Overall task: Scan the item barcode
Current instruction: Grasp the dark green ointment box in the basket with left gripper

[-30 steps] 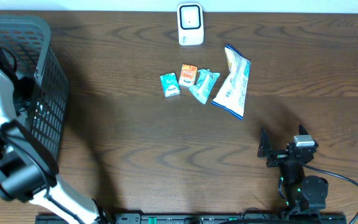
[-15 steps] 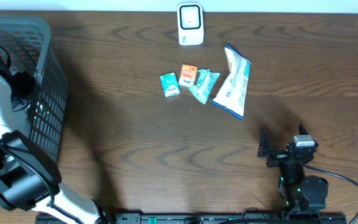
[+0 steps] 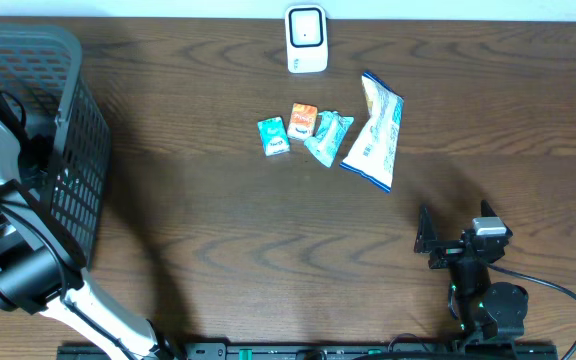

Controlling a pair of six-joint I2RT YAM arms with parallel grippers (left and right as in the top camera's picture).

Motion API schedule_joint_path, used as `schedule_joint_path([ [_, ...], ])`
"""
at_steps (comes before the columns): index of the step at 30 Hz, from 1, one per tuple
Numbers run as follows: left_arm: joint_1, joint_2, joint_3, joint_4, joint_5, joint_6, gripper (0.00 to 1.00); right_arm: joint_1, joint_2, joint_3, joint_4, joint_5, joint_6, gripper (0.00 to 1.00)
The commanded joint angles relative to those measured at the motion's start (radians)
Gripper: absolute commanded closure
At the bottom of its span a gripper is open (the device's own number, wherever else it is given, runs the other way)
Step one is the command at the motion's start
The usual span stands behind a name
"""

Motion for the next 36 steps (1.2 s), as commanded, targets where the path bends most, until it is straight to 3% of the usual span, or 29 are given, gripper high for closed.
schedule_joint_path([
  [1, 0.002, 0.01, -0.006, 0.021, 0.079, 0.029, 0.15, -0.005, -0.004, -0.002, -0.004, 0.008, 0.014, 0.01],
  [6, 0.0, 0.011, -0.006, 0.027, 0.101, 0.089, 0.15, -0.005, -0.004, -0.002, -0.004, 0.008, 0.014, 0.01],
  [23, 0.0, 0.011, -0.089, 0.065, 0.098, 0.08, 0.16, -0.005, -0.004, -0.002, -0.004, 0.008, 0.014, 0.01],
  [31, 0.0, 0.011, -0.089, 0.064, 0.098, 0.08, 0.36, -0.005, -0.004, -0.002, -0.004, 0.008, 0.014, 0.01],
  [36, 0.0, 0.005, -0.089, 0.055, 0.098, 0.08, 0.37, -0.005, -0.004, -0.002, -0.004, 0.008, 0.014, 0.01],
])
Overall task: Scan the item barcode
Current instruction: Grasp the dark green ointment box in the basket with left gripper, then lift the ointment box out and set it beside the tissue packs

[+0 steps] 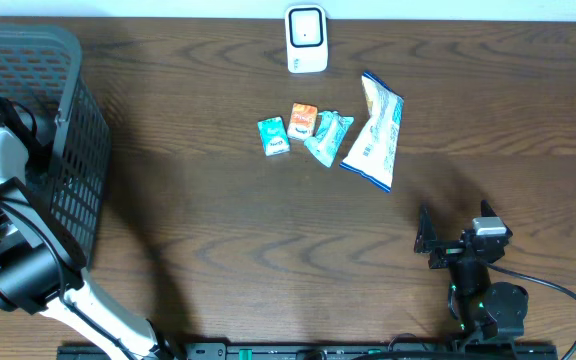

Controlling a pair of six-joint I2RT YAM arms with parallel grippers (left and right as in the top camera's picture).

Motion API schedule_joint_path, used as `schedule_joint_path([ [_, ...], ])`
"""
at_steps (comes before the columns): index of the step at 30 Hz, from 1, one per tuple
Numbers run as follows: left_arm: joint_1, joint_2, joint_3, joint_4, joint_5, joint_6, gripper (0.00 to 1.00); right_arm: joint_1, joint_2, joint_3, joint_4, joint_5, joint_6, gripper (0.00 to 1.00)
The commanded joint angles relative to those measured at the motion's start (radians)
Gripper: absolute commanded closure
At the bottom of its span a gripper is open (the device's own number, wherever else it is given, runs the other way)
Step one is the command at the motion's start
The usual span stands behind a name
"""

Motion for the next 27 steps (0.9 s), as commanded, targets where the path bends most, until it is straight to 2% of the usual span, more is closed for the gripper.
schedule_joint_path([
  [1, 0.001, 0.001, 0.002, -0.011, -0.001, 0.002, 0.37, -0.005, -0.004, -0.002, -0.004, 0.008, 0.014, 0.01],
  [8, 0.001, -0.117, 0.072, -0.074, -0.001, 0.002, 0.37, -0.005, -0.004, -0.002, -0.004, 0.008, 0.014, 0.01],
  [14, 0.001, -0.37, 0.093, -0.064, -0.001, 0.001, 0.37, -0.005, -0.004, -0.002, -0.004, 0.008, 0.014, 0.01],
  [18, 0.0, -0.53, 0.093, -0.032, 0.011, -0.058, 0.37, -0.005, -0.004, -0.002, -0.004, 0.008, 0.014, 0.01],
  [23, -0.006, -0.705, 0.093, 0.042, 0.182, -0.146, 0.37, -0.005, -0.004, -0.002, -0.004, 0.008, 0.014, 0.01],
  [24, -0.024, -0.753, 0.093, 0.077, 0.264, -0.195, 0.37, -0.005, -0.004, -0.002, -0.004, 0.008, 0.014, 0.01],
  [27, -0.09, -0.798, 0.093, 0.122, 0.383, -0.244, 0.37, -0.005, -0.004, -0.002, -0.004, 0.008, 0.014, 0.01],
])
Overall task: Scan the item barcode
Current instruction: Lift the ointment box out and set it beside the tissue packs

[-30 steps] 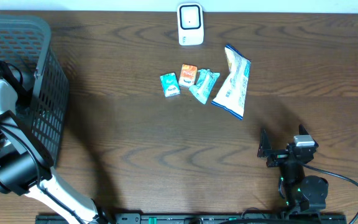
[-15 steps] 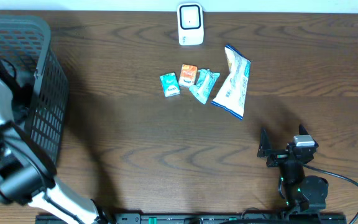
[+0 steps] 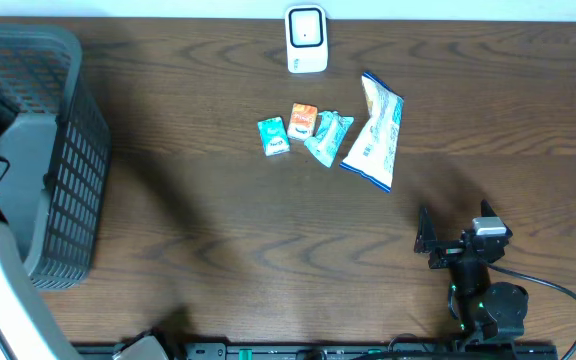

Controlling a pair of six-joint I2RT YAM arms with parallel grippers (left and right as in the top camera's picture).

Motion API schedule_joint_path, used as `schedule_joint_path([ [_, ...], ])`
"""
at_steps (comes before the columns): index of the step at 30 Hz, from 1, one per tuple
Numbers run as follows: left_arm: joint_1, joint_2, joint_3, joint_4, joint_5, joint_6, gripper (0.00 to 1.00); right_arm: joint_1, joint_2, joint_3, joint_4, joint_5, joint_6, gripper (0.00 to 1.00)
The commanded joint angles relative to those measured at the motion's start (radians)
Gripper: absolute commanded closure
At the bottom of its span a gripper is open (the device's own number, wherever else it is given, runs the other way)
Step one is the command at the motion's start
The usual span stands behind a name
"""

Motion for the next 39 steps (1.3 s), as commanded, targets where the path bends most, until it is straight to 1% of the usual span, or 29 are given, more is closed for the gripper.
schedule_joint_path([
  [1, -0.101, -0.047, 0.011, 0.036, 0.225, -0.098, 0.37, -0.005, -0.004, -0.002, -0.004, 0.008, 0.014, 0.01],
  [5, -0.259, -0.04, 0.008, 0.016, 0.231, -0.088, 0.37, -0.005, -0.004, -0.002, -0.004, 0.008, 0.014, 0.01],
  [8, -0.394, 0.0, 0.0, -0.001, 0.224, -0.056, 0.37, -0.005, -0.004, -0.002, -0.004, 0.008, 0.014, 0.01],
  [11, -0.513, 0.069, -0.001, -0.034, 0.123, -0.043, 0.37, -0.005, -0.004, -0.002, -0.004, 0.008, 0.014, 0.01],
  [14, -0.609, 0.158, -0.001, -0.059, 0.041, 0.012, 0.36, -0.005, -0.004, -0.002, -0.004, 0.008, 0.014, 0.01],
  [17, -0.679, 0.26, -0.001, -0.092, -0.032, 0.031, 0.37, -0.005, -0.004, -0.002, -0.004, 0.008, 0.014, 0.01],
  [18, -0.712, 0.327, -0.001, -0.1, -0.075, 0.031, 0.37, -0.005, -0.004, -0.002, -0.004, 0.008, 0.014, 0.01],
  [24, -0.769, 0.529, -0.001, -0.096, -0.163, 0.05, 0.36, -0.005, -0.004, -0.002, -0.004, 0.008, 0.014, 0.01],
  [32, -0.785, 0.727, -0.001, -0.092, -0.163, 0.05, 0.36, -0.005, -0.004, -0.002, -0.004, 0.008, 0.014, 0.01],
  [34, -0.785, 0.752, -0.001, -0.089, -0.163, 0.05, 0.2, -0.005, -0.004, -0.002, -0.004, 0.008, 0.014, 0.01],
  [39, -0.784, 0.753, 0.004, -0.077, -0.163, 0.05, 0.17, -0.005, -0.004, -0.002, -0.005, 0.008, 0.014, 0.01],
])
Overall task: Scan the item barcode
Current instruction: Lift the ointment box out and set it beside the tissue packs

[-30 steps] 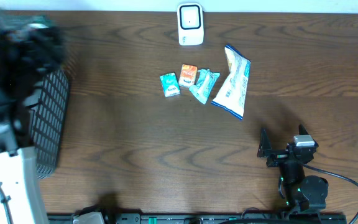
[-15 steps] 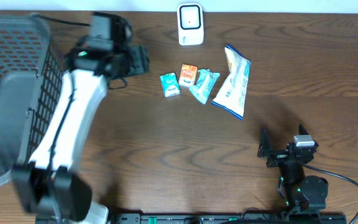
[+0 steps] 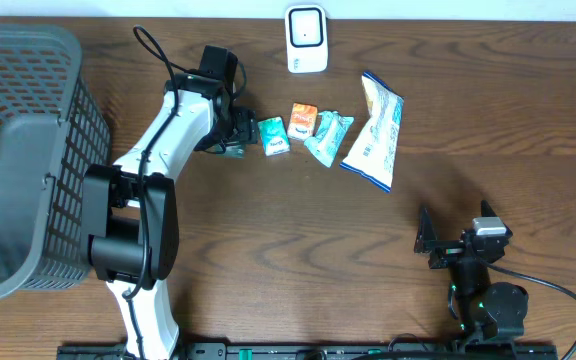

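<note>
The white barcode scanner (image 3: 306, 40) stands at the back edge of the table. In front of it lie a small teal packet (image 3: 273, 135), an orange packet (image 3: 303, 118), a teal wrapper (image 3: 326, 137) and a white-and-blue snack bag (image 3: 373, 130). My left gripper (image 3: 240, 136) has reached across the table and sits just left of the small teal packet, its fingers spread, with nothing seen between them. My right gripper (image 3: 423, 238) rests low at the front right, far from the items. Whether it is open or shut does not show.
A large grey mesh basket (image 3: 18, 150) fills the left side of the table. The left arm's links stretch from the front edge diagonally up to the items. The right arm's base and cable sit at the front right corner.
The left arm was at the far left edge beside the basket. It now stretches across the table, its gripper next to the small teal packet. Items and right arm are unchanged.
At first the left arm was over the basket at the far left, and it stayed there a moment later. Then it showed only at the left edge. Now its gripper is beside the small teal packet. The right arm and items never moved.
</note>
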Controlling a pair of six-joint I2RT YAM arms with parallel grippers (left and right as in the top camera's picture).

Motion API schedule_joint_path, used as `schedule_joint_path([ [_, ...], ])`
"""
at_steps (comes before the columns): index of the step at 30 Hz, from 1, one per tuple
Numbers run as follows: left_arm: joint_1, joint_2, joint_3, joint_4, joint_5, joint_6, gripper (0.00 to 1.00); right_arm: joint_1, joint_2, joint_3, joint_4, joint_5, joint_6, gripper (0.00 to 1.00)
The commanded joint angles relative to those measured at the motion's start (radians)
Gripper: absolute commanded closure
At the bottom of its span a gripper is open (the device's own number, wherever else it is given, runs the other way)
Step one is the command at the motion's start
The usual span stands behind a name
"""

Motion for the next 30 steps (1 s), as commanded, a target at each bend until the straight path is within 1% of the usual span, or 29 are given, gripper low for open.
schedule_joint_path([
  [1, -0.004, -0.018, 0.011, 0.005, -0.013, 0.008, 0.17, -0.005, -0.004, -0.002, -0.004, 0.008, 0.014, 0.01],
  [5, -0.004, -0.078, 0.035, -0.007, -0.013, 0.008, 0.14, -0.005, -0.004, -0.002, -0.004, 0.008, 0.014, 0.01],
  [8, 0.007, -0.164, 0.05, -0.023, -0.013, 0.008, 0.12, -0.005, -0.004, -0.002, -0.004, 0.008, 0.014, 0.01],
  [10, 0.024, -0.237, 0.05, -0.046, -0.013, 0.008, 0.08, -0.005, -0.004, -0.002, -0.004, 0.008, 0.014, 0.01],
  [11, 0.036, -0.278, 0.05, -0.069, -0.013, 0.007, 0.03, -0.005, -0.004, -0.002, -0.004, 0.008, 0.014, 0.01],
  [12, 0.047, -0.317, 0.05, -0.1, -0.013, 0.007, 0.02, -0.005, -0.004, -0.002, -0.004, 0.008, 0.014, 0.01],
  [16, 0.081, -0.438, 0.049, -0.225, -0.013, 0.008, 0.02, -0.005, -0.004, -0.002, -0.004, 0.008, 0.014, 0.01],
  [21, 0.09, -0.523, 0.049, -0.335, -0.013, 0.008, 0.02, -0.005, -0.004, -0.002, -0.004, 0.008, 0.014, 0.01],
  [26, 0.09, -0.537, 0.049, -0.425, -0.013, 0.008, 0.02, -0.005, -0.004, -0.002, -0.004, 0.008, 0.014, 0.01],
  [30, 0.09, -0.537, 0.048, -0.457, -0.013, 0.008, 0.02, -0.005, -0.004, -0.002, -0.004, 0.008, 0.014, 0.01],
])
